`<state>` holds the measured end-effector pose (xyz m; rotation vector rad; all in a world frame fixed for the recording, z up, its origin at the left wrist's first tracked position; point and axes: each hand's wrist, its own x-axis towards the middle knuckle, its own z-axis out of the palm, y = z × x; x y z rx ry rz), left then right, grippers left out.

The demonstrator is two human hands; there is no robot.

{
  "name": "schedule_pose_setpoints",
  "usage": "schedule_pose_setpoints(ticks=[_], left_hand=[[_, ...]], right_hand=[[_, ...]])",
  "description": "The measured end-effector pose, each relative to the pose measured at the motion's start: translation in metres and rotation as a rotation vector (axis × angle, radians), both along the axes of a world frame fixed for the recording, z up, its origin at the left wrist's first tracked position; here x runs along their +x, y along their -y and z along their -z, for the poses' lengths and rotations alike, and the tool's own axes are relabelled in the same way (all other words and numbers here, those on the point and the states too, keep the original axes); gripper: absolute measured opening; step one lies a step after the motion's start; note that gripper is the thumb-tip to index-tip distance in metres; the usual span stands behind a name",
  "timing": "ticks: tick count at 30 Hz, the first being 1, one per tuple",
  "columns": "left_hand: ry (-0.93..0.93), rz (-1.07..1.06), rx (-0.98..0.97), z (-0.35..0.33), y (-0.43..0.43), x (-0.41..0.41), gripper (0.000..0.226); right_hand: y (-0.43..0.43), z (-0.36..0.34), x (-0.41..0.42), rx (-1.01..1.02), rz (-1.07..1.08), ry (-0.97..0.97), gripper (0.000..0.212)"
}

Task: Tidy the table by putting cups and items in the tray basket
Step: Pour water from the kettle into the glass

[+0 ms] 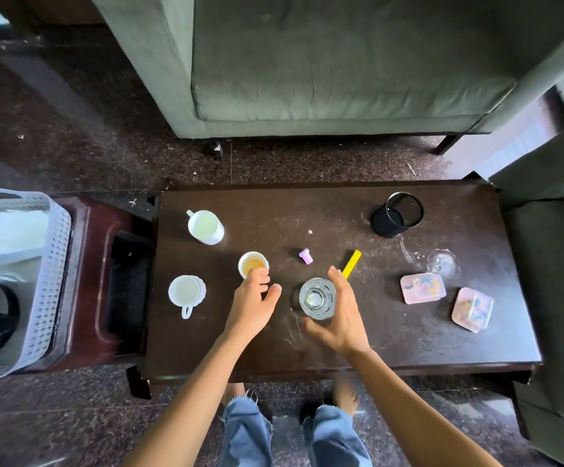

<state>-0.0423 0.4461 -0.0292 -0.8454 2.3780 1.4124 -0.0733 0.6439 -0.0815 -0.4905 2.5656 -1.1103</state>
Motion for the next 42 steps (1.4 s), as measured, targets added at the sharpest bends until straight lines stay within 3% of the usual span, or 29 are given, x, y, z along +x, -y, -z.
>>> schedule_pose_setpoints(ticks=[5, 16, 26, 34, 38, 42], left_hand=[[-0.059, -0.091, -0.032, -0.029, 0.041, 0.005, 0.036], [-0.129, -0.359, -0.115, -0.098, 0.177, 0.086, 0.038], [-0.108, -0.664, -0.077, -0.115, 0.265, 0.196, 0.034], [-0.078, -0.788, -0.086, -0.107, 0.303, 0.255, 0.034], [-0.061, -0.853, -0.069, -0.098, 0.318, 0.276, 0.032], [-0.038, -0.878, -0.054, -0.092, 0.329, 0.291, 0.032]], right_hand=[[0.045, -0.032, -0.007, -0.03, -0.161, -0.168, 0.076], [0.245, -0.122, -0.003, -0.164, -0.397, -0.235, 0.065], [0.392, -0.152, 0.066, -0.197, -0.63, -0.084, 0.058], [0.473, -0.147, 0.124, -0.14, -0.766, 0.131, 0.049], [0.503, -0.139, 0.143, -0.155, -0.703, 0.209, 0.041], [0.525, -0.135, 0.149, 0.006, -0.624, 0.241, 0.052]])
